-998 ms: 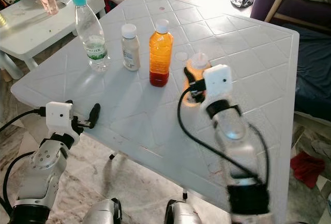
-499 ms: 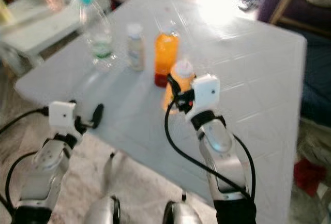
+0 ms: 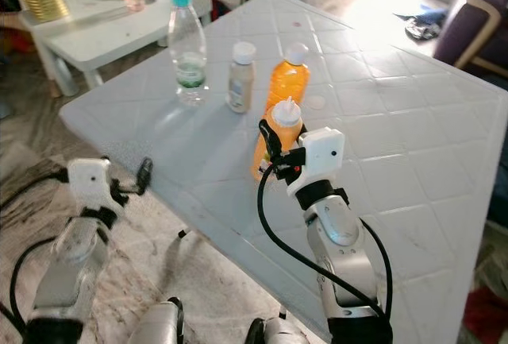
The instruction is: Restocking fridge
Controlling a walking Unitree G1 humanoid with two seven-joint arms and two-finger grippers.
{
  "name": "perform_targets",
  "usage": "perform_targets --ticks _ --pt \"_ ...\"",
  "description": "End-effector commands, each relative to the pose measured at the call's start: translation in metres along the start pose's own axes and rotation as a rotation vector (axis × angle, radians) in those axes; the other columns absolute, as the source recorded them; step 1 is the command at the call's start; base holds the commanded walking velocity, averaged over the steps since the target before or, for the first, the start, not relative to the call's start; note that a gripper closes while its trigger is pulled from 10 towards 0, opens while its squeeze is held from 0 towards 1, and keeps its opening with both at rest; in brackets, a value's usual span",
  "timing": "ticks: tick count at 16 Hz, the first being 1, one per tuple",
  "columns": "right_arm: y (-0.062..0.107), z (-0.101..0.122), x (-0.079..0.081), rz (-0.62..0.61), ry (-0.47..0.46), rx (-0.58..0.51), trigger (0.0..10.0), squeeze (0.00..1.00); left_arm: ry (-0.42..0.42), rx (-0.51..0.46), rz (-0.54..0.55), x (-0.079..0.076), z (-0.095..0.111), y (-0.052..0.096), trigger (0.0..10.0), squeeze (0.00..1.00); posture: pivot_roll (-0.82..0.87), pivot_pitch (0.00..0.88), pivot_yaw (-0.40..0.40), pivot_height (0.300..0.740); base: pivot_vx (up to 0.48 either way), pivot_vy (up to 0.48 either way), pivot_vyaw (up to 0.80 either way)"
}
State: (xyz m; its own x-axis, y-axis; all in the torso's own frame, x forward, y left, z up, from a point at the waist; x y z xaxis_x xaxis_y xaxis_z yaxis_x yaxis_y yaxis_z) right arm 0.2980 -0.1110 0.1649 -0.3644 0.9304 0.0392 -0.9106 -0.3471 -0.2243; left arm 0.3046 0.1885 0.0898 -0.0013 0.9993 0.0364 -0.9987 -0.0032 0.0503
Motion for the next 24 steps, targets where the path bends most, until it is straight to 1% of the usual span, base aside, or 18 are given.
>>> perform_targets --ticks 1,5,7,14,17,19,22,24 --pt "0.002 -0.015 0.004 0.022 -0.017 0.062 10.0 0.0 -0.004 0.03 0.019 0.006 -0.008 0.002 10.0 0.0 0.04 0.077 -0.057 0.74 0.0 0.364 0.8" --pt "0.005 -0.017 -0.001 0.011 -0.012 0.063 10.0 0.0 -0.005 0.035 0.013 0.005 -0.01 0.0 10.0 0.0 0.03 0.071 -0.054 0.74 0.0 0.297 0.8" --pt "0.007 -0.019 0.0 0.014 -0.009 0.064 10.0 0.0 0.001 0.037 0.004 0.001 -0.011 0.0 10.0 0.0 0.03 0.07 -0.053 0.74 0.0 0.276 0.8" --pt "0.006 -0.024 0.0 0.016 -0.008 0.071 10.0 0.0 -0.009 0.047 -0.002 0.001 -0.013 -0.002 10.0 0.0 0.04 0.06 -0.047 0.74 0.0 0.281 0.8" --pt "0.006 -0.027 -0.001 0.021 0.01 0.078 10.0 0.0 -0.02 0.05 0.014 0.005 -0.013 -0.002 10.0 0.0 0.04 0.062 -0.041 0.74 0.0 0.251 0.8" --pt "0.009 -0.031 -0.007 0.002 0.013 0.09 10.0 0.0 -0.026 0.051 0.017 0.008 -0.014 -0.001 10.0 0.0 0.04 0.065 -0.041 0.74 0.0 0.15 0.8" --pt "0.015 -0.041 -0.013 -0.024 0.022 0.113 10.0 0.0 -0.043 0.082 0.026 0.014 -0.027 0.004 10.0 0.0 0.04 0.062 -0.039 0.74 0.0 0.0 0.8" --pt "0.018 -0.045 -0.021 -0.064 0.023 0.121 10.0 0.0 -0.064 0.108 0.029 0.018 -0.036 0.009 10.0 0.0 0.04 0.063 -0.037 0.74 0.0 0.0 0.8"
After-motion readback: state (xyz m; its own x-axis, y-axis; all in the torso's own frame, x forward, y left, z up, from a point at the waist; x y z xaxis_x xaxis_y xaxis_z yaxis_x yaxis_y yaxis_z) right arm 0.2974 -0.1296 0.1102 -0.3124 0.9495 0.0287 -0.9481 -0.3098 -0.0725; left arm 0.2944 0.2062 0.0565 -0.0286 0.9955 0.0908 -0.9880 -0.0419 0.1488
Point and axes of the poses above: a point about 5 cm out from each wrist's last joint towards the gripper, its own y axis pointing back from the gripper into the wrist, its own z axis along the axis of the wrist's last joint, x = y × z, the point moved 3 cm from there along -y, pointing out of the wrist towards the gripper, and after that the axes turned 2 degrees about -y, right-handed, at the moved point
